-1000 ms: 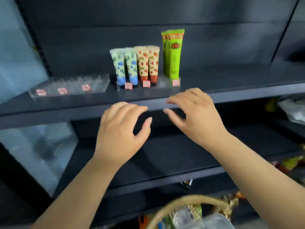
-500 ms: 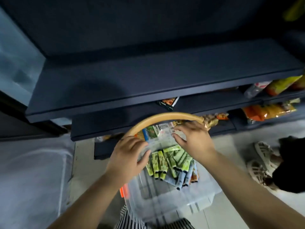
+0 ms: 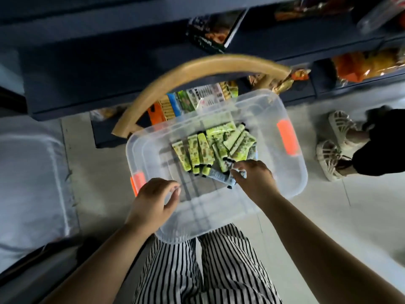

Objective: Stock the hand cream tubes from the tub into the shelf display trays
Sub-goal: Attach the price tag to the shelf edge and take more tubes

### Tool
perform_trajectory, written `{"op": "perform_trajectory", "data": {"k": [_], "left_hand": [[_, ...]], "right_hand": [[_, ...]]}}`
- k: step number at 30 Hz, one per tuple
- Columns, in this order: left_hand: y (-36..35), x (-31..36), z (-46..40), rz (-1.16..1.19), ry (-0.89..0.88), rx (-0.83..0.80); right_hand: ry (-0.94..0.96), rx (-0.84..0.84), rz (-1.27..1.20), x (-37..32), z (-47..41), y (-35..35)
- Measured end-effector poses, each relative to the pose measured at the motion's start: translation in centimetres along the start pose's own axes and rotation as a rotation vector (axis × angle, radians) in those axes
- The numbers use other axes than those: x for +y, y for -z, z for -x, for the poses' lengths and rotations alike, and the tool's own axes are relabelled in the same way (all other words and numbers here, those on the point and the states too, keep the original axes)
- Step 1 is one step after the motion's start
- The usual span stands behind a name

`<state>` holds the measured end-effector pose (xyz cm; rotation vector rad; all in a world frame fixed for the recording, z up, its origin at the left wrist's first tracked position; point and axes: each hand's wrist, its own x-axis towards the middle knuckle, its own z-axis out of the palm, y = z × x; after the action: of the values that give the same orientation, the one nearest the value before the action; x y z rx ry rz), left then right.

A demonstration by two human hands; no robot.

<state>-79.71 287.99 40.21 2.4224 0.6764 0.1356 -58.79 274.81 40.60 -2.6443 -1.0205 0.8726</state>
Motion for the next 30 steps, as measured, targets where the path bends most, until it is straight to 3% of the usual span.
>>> {"op": "perform_trajectory", "data": {"k": [10, 15, 19, 24, 30], "left_hand": [[-4.1, -2.5, 0.3, 0.015, -0.028, 0.055], [-4.1, -2.4, 0.4, 0.054, -0.016, 0.096], [-3.9, -2.0, 0.1, 0.079, 0.059, 0.069], [-3.5, -1.2, -1.0, 0.171, 0.149, 0.023], [-4.4, -0.2, -5.6, 0.249, 0.173, -0.09]], "right_hand": [[-0.284, -0.22, -0.228, 0.1, -6.4, -8.3], [-0.416, -0.318, -0.228, 0.9, -7.9, -11.8], [-0.69, -0.175, -0.558, 2.1, -7.8, -11.2], [-0.793, 0.128, -0.513, 4.9, -8.9, -8.6], [-0.76, 0.014, -0.516, 5.3, -10.6, -7.9]]}}
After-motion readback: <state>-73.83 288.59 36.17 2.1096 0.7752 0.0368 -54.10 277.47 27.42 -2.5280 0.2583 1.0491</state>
